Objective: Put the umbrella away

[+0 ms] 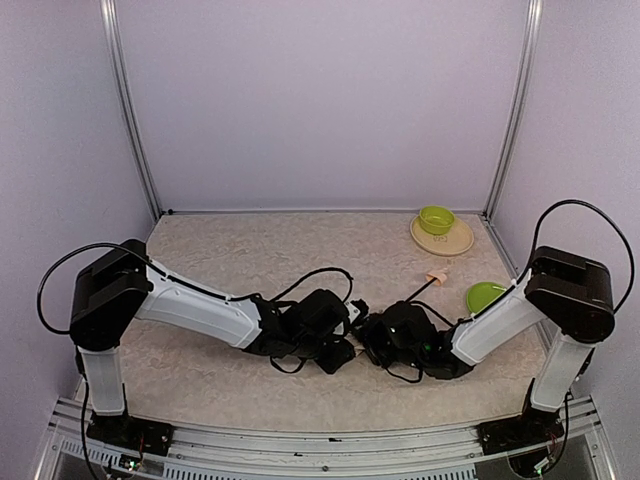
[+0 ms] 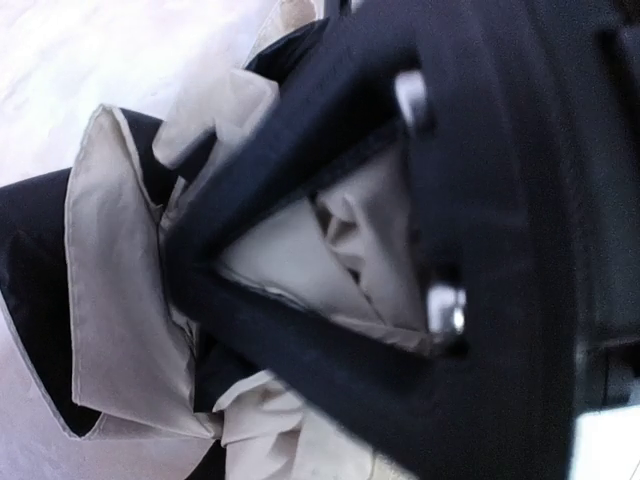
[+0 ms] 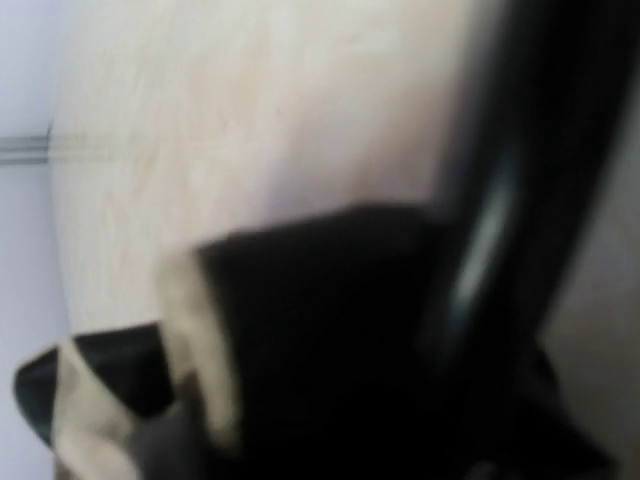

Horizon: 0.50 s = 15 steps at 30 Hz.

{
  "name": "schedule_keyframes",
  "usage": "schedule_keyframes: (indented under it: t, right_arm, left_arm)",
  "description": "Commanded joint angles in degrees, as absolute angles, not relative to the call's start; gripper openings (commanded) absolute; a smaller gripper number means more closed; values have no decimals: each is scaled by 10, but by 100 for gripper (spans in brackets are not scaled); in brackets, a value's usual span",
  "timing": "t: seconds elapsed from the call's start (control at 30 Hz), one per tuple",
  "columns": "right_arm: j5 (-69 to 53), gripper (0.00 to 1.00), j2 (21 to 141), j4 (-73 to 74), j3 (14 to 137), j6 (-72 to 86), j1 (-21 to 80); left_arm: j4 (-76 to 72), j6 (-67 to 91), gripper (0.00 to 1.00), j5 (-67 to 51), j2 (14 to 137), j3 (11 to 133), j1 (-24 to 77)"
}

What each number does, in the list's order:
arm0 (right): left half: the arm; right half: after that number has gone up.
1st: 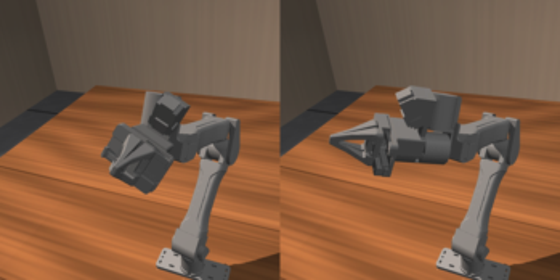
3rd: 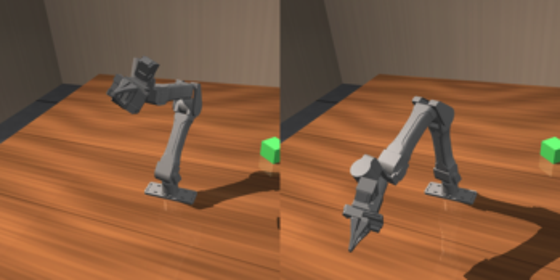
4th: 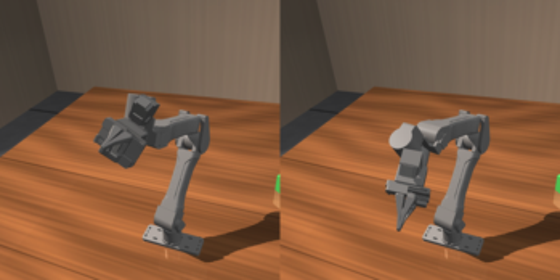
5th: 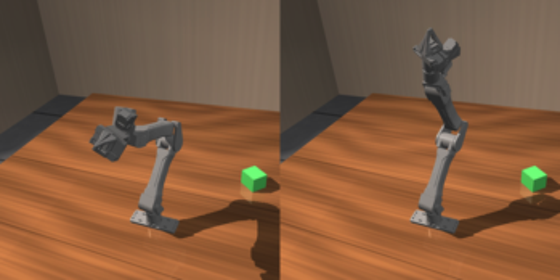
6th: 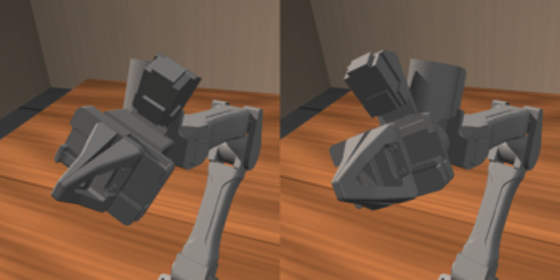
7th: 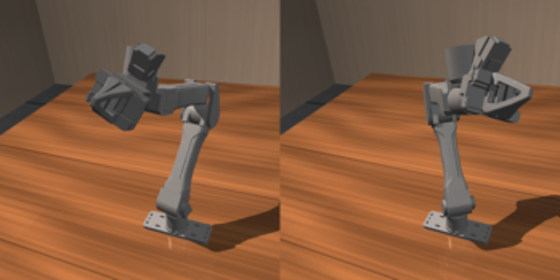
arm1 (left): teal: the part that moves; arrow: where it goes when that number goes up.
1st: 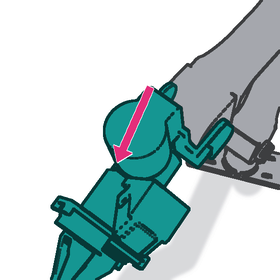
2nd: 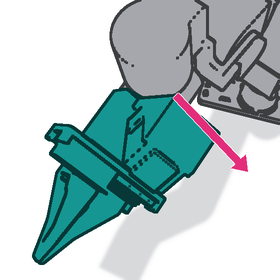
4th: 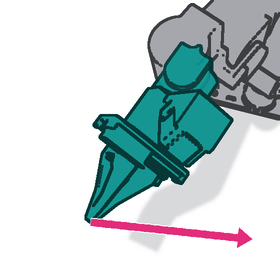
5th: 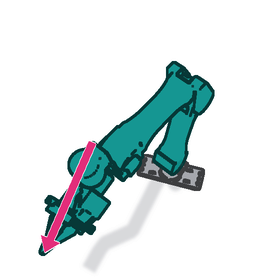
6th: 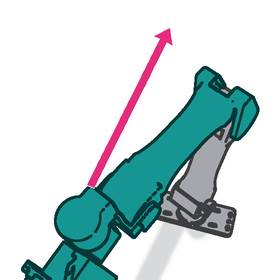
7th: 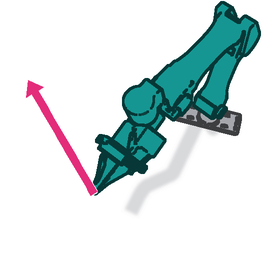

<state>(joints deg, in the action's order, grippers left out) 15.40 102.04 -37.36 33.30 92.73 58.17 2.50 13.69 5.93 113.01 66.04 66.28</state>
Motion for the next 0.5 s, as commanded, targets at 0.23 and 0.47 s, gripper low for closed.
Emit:
schedule_keyframes:
  t: [0.23,0.47]
  right_arm:
    - [90,19,1028,-295,284,831,555]
    - [-48,8,1015,-182,284,622,500]
  left_arm:
    - [71,82,71,-71,1103,635,706]
    - [47,24,99,-146,948,554,706]
